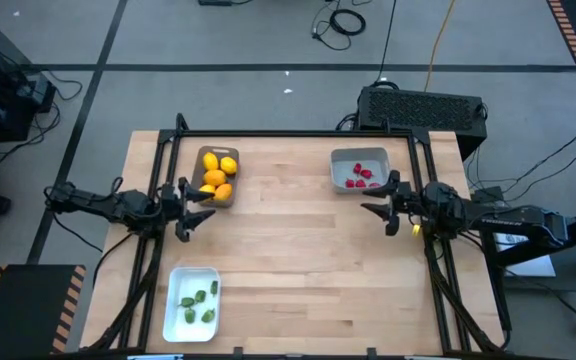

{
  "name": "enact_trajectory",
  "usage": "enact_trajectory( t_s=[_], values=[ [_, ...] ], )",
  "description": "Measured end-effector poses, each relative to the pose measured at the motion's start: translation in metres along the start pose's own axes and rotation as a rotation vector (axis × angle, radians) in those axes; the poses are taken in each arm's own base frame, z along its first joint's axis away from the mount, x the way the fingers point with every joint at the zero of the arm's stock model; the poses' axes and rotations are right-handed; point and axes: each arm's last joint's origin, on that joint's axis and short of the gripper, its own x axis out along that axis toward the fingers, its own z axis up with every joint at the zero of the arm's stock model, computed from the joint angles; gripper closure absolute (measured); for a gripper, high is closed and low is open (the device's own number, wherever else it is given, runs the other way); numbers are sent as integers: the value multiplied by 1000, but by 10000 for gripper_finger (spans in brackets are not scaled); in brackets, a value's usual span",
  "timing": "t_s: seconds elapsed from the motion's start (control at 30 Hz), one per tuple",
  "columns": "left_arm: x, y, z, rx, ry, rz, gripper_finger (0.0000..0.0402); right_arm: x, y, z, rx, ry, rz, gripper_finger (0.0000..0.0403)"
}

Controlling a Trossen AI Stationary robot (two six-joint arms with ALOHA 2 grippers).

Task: Sort produce into baskets
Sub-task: Return to Home Position

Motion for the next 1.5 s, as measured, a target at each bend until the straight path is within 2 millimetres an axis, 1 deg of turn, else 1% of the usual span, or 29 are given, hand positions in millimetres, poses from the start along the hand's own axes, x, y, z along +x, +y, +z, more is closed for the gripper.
enact_trajectory(
  t_s=[0.07, 0.2, 0.33, 0.47, 0.6, 0.77, 0.83, 0.97, 1.07, 1.27, 1.5],
  values=[
    [1, 0, -5, -2, -1, -26, 139, -1, 0, 1, -2, -11, 1, 232],
    [2, 2, -21, -13, 35, -22, 139, -1, 0, 2, 28, -22, -13, 232],
    [2, 3, -23, -57, 46, 16, 139, -1, -1, 1, 57, -21, -38, 232],
    [2, 5, -21, -54, 25, 59, 139, -2, -5, -3, 45, 10, -178, 232],
    [2, 7, -22, -49, 22, 127, 139, -3, -8, -10, -1, 80, -264, 232],
    [2, 7, -22, -48, 21, 129, 139, -4, -11, -13, -79, 122, -334, 232],
    [2, 7, -22, -33, 22, 131, 139, -4, -11, -13, -107, 123, -342, 232],
    [2, 7, -22, 132, 33, 130, 139, -4, -11, -13, -172, 132, -338, 232],
    [2, 7, -22, 205, 38, 128, 139, -4, -11, -13, -199, 138, -336, 232],
    [2, 7, -22, 208, 38, 128, 139, -4, -11, -13, -89, 120, -341, 232],
    [2, 7, -22, 208, 38, 128, 139, -4, -11, -13, -95, 121, -341, 232]
  ],
)
